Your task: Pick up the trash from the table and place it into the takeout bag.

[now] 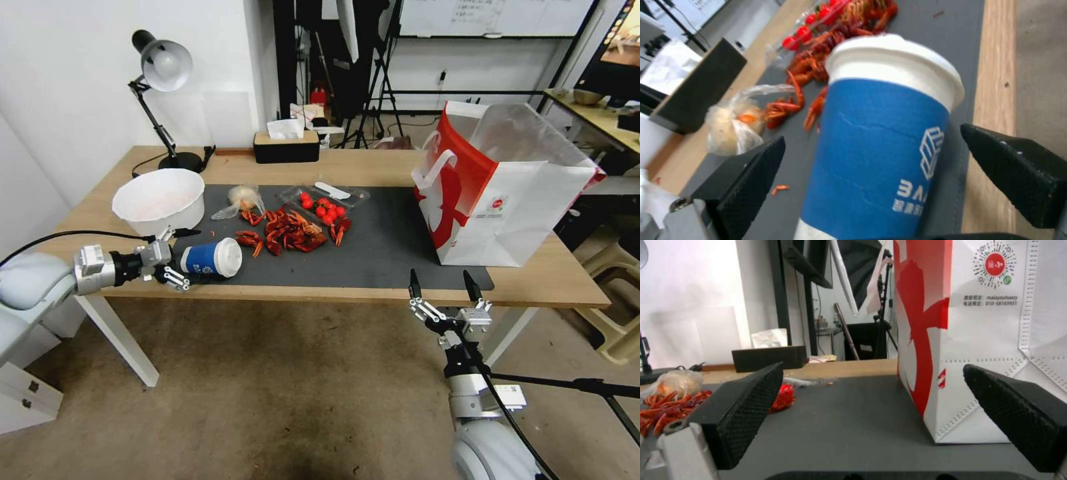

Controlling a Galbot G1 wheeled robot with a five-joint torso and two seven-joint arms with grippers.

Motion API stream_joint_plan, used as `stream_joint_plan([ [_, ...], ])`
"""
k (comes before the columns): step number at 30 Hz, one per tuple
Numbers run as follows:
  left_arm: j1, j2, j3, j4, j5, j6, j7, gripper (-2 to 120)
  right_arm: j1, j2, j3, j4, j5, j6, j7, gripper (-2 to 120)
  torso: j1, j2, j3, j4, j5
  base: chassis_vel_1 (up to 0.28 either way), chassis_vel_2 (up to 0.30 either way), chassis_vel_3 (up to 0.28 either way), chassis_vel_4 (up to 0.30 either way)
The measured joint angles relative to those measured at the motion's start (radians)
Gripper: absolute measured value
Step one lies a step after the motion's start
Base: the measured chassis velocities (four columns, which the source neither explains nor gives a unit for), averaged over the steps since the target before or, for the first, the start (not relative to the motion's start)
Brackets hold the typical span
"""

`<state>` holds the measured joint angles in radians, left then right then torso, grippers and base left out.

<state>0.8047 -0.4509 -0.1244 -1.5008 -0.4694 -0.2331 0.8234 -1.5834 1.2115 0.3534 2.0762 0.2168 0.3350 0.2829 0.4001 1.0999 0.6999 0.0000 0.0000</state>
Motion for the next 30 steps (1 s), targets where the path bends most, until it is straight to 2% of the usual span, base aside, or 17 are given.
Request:
stream_joint_plan([
  [6, -0.056, 0.0, 0.066, 0.024, 0.005, -0.003, 0.01, 88, 0.002, 0.007, 0.0, -0.004, 0.0, 0.0, 0.0, 100, 0.0, 0.0, 0.0, -0.0001, 0.0001, 0.0, 0.0, 0.0, 0.0],
  [7, -0.071, 0.0, 0.083, 0.031, 0.006, -0.005, 0.014, 81, 0.002, 0.008, 0.0, -0.007, 0.0, 0.0, 0.0, 100, 0.0, 0.0, 0.0, -0.0001, 0.0001, 0.0, 0.0, 0.0, 0.0],
  [8, -0.071, 0.0, 0.083, 0.031, 0.006, -0.005, 0.014, 81, 0.002, 0.008, 0.0, -0.007, 0.0, 0.0, 0.0, 100, 0.0, 0.0, 0.0, -0.0001, 0.0001, 0.0, 0.0, 0.0, 0.0],
  [14, -0.147, -0.008, 0.151, 0.064, 0.015, -0.013, 0.031, 56, 0.009, 0.01, 0.003, -0.011, 0.001, 0.0, 0.002, 100, 0.0, 0.0, 0.0, -0.0001, 0.0002, 0.0, 0.0, 0.0, 0.0],
  [15, -0.147, -0.008, 0.151, 0.064, 0.015, -0.013, 0.031, 56, 0.009, 0.01, 0.003, -0.011, 0.001, 0.0, 0.002, 100, 0.0, 0.0, 0.0, -0.0001, 0.0002, 0.0, 0.0, 0.0, 0.0],
  [18, -0.165, -0.013, 0.164, 0.074, 0.022, -0.022, 0.038, 41, 0.013, 0.009, 0.004, -0.015, 0.003, 0.0, 0.003, 100, 0.0, 0.0, 0.0, -0.0001, 0.0, 0.0, 0.0, 0.0, 0.0],
  [19, -0.165, -0.013, 0.164, 0.074, 0.022, -0.022, 0.038, 41, 0.013, 0.009, 0.004, -0.015, 0.003, 0.0, 0.003, 100, 0.0, 0.0, 0.0, -0.0001, 0.0, 0.0, 0.0, 0.0, 0.0],
  [21, -0.173, -0.018, 0.167, 0.078, 0.025, -0.031, 0.042, 30, 0.017, 0.009, 0.005, -0.017, 0.004, 0.0, 0.004, 100, 0.0, 0.0, 0.0, 0.0, 0.0001, 0.0, 0.0, 0.0, 0.0],
  [22, -0.173, -0.018, 0.167, 0.078, 0.025, -0.031, 0.042, 30, 0.017, 0.009, 0.005, -0.017, 0.004, 0.0, 0.004, 100, 0.0, 0.0, 0.0, 0.0, 0.0001, 0.0, 0.0, 0.0, 0.0],
  [25, -0.173, -0.024, 0.168, 0.078, 0.026, -0.043, 0.042, 17, 0.021, 0.008, 0.004, -0.019, 0.005, -0.001, 0.004, 100, 0.0, 0.0, 0.0, -0.0001, -0.0001, 0.0, 0.0, 0.0, 0.0],
  [30, -0.184, -0.027, 0.161, 0.061, 0.012, -0.051, 0.04, 5, 0.026, 0.007, 0.001, -0.022, 0.006, -0.003, 0.004, 100, 0.0, 0.0, 0.0, -0.0001, 0.0, 0.0, 0.0, 0.0, 0.0],
])
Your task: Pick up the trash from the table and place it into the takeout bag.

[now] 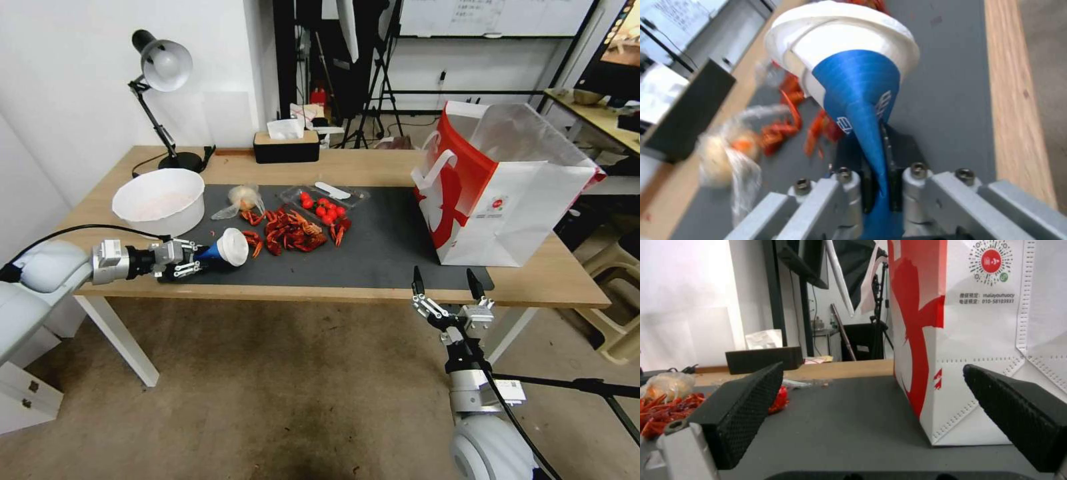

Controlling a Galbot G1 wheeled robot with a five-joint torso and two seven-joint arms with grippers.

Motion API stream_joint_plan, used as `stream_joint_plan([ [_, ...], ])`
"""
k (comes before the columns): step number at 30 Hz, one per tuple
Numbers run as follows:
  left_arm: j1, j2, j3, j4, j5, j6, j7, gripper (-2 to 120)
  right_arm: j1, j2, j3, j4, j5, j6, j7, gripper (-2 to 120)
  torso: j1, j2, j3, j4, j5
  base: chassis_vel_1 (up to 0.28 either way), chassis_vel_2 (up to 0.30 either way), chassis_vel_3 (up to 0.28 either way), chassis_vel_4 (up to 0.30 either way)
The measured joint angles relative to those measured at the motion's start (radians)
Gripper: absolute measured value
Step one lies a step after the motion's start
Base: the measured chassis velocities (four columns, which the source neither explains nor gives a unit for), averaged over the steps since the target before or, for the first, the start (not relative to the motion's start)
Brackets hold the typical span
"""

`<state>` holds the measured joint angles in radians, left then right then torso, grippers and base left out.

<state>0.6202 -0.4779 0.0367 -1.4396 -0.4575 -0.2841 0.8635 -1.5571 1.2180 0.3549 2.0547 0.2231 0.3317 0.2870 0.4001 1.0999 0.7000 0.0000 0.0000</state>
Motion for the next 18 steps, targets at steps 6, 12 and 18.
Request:
stream_joint_plan([
  [6, -0.03, 0.0, 0.011, -0.031, -0.038, 0.002, -0.015, 0, 0.003, 0.001, -0.002, 0.0, 0.0, -0.002, 0.0, 100, 0.0, 0.0, 0.0, 0.0001, 0.0, 0.0, 0.0, 0.0, 0.0],
  [12, -0.103, -0.014, 0.062, -0.057, -0.102, 0.016, -0.043, 0, 0.001, 0.001, -0.002, 0.0, 0.0, -0.003, 0.0, 100, 0.0, 0.0, 0.0, 0.0, 0.0001, 0.0, 0.0, 0.0, 0.0],
  [18, -0.263, -0.071, 0.174, -0.052, -0.192, 0.027, -0.091, 0, -0.003, -0.001, 0.001, 0.004, -0.002, -0.003, 0.0, 100, 0.0, 0.0, 0.0, -0.0001, 0.0003, 0.0, 0.0, 0.0, 0.0],
])
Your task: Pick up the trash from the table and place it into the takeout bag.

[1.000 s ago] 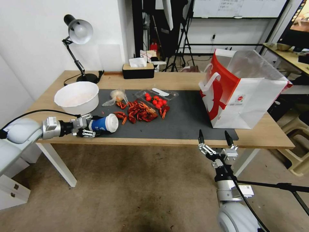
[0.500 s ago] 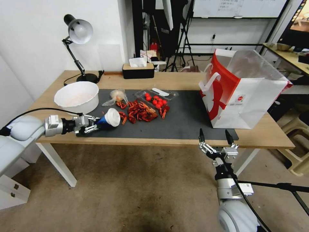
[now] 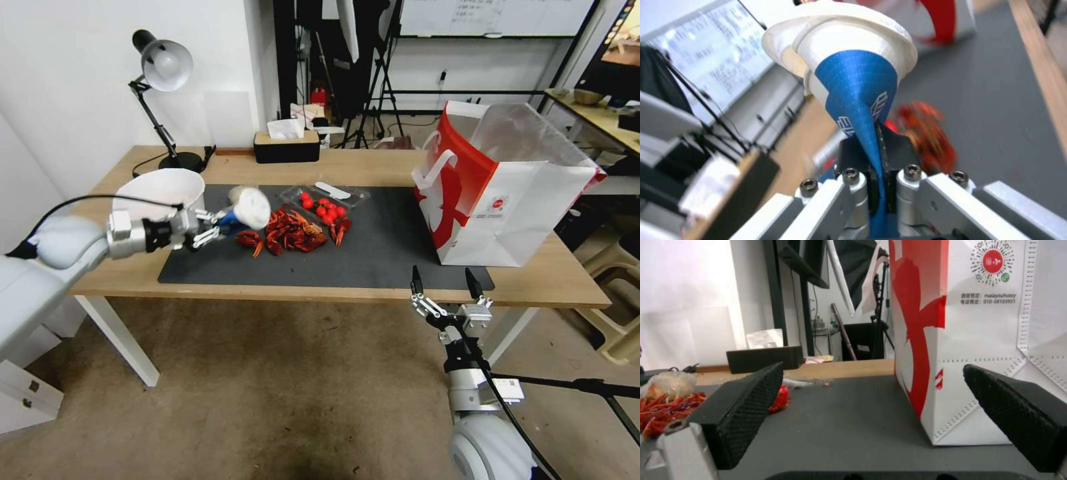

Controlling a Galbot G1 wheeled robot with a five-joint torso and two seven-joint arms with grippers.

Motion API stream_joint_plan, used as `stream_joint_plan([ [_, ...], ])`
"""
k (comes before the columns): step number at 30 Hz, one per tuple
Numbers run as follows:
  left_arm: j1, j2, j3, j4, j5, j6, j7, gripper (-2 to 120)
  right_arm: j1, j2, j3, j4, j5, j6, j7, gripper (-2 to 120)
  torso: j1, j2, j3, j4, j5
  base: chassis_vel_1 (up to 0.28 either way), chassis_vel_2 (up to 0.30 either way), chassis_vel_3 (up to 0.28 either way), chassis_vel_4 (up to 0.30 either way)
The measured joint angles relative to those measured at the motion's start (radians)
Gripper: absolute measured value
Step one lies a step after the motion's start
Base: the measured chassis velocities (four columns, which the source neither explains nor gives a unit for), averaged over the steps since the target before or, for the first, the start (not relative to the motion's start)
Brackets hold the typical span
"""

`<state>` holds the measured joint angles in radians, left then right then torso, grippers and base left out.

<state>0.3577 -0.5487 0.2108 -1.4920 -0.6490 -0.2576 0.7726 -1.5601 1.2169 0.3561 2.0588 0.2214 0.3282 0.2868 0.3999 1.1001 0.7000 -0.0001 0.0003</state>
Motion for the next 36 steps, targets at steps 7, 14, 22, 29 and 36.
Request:
stream_joint_plan([
  [7, -0.19, -0.099, 0.169, 0.043, -0.073, 0.017, -0.05, 0, 0.0, -0.002, 0.006, 0.004, -0.001, -0.003, 0.001, 100, 0.0, 0.0, 0.0, -0.0002, -0.0002, 0.0, 0.0, 0.0, 0.0],
  [14, -0.322, -0.195, 0.287, 0.104, -0.125, 0.028, -0.088, 0, -0.001, -0.005, 0.01, 0.006, -0.002, -0.003, 0.003, 100, 0.0, 0.0, 0.0, 0.0002, 0.0001, 0.0, 0.0, 0.0, 0.0],
  [22, -0.521, -0.414, 0.408, 0.293, -0.167, 0.027, -0.115, 0, -0.002, -0.005, 0.015, 0.004, -0.01, -0.003, 0.005, 100, 0.0, 0.0, 0.0, 0.0, 0.0001, 0.0, 0.0, 0.0, 0.0],
  [29, -0.634, -0.631, 0.46, 0.426, -0.18, 0.025, -0.119, 0, 0.0, -0.005, 0.014, 0.005, -0.016, -0.004, 0.005, 100, 0.0, 0.0, 0.0, -0.0007, 0.0005, 0.0, 0.0, 0.0, 0.0],
  [36, -0.693, -0.739, 0.509, 0.496, -0.2, 0.028, -0.135, 0, -0.004, -0.003, 0.012, 0.005, -0.018, -0.003, 0.005, 100, 0.0, 0.0, 0.0, 0.0003, -0.0002, 0.0, 0.0, 0.0, 0.0],
])
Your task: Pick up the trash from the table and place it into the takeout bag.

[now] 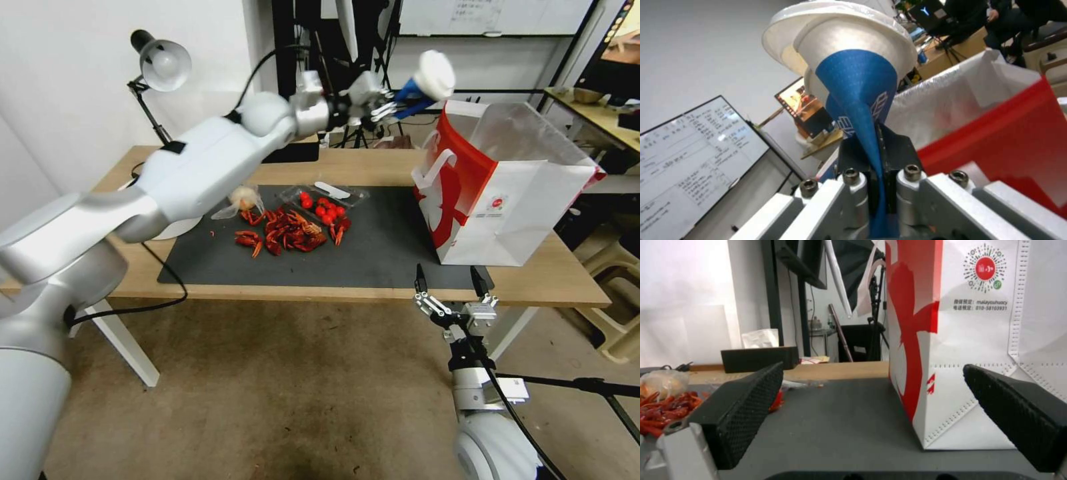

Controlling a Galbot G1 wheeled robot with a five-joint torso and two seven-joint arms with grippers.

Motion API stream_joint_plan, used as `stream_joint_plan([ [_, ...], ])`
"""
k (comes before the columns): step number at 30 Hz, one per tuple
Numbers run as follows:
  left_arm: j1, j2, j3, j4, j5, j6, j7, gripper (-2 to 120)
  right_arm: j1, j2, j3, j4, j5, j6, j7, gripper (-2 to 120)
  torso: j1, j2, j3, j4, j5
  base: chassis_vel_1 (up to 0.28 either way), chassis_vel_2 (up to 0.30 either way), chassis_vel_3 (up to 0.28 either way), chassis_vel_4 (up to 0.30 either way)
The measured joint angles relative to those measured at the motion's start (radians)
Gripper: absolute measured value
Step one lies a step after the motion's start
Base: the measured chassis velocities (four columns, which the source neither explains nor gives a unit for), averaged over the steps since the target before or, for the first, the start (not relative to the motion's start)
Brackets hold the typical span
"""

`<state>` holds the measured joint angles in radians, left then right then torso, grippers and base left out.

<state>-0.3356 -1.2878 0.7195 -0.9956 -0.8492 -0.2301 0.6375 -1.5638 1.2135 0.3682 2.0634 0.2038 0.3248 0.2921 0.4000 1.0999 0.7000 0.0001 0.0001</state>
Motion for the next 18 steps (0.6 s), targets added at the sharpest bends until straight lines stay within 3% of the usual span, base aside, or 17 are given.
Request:
stream_joint_plan([
  [7, -0.033, -0.086, 0.036, 0.056, -0.02, 0.006, -0.016, 0, -0.006, 0.003, -0.001, -0.002, -0.003, 0.005, 0.0, 100, 0.0, 0.0, 0.0, 0.0002, 0.0, 0.0, 0.0, 0.0, 0.0],
  [11, -0.055, -0.204, 0.042, 0.133, -0.021, -0.001, -0.014, 0, -0.01, 0.005, 0.002, -0.003, -0.003, 0.009, 0.0, 100, 0.0, 0.0, 0.0, -0.0005, 0.0003, 0.0, 0.0, 0.0, 0.0],
  [18, -0.072, -0.323, 0.033, 0.217, -0.013, -0.016, 0.003, 0, -0.024, 0.007, 0.006, 0.003, -0.003, 0.016, 0.0, 100, 0.0, 0.0, 0.0, -0.0007, 0.0003, 0.0, 0.0, 0.0, 0.0],
])
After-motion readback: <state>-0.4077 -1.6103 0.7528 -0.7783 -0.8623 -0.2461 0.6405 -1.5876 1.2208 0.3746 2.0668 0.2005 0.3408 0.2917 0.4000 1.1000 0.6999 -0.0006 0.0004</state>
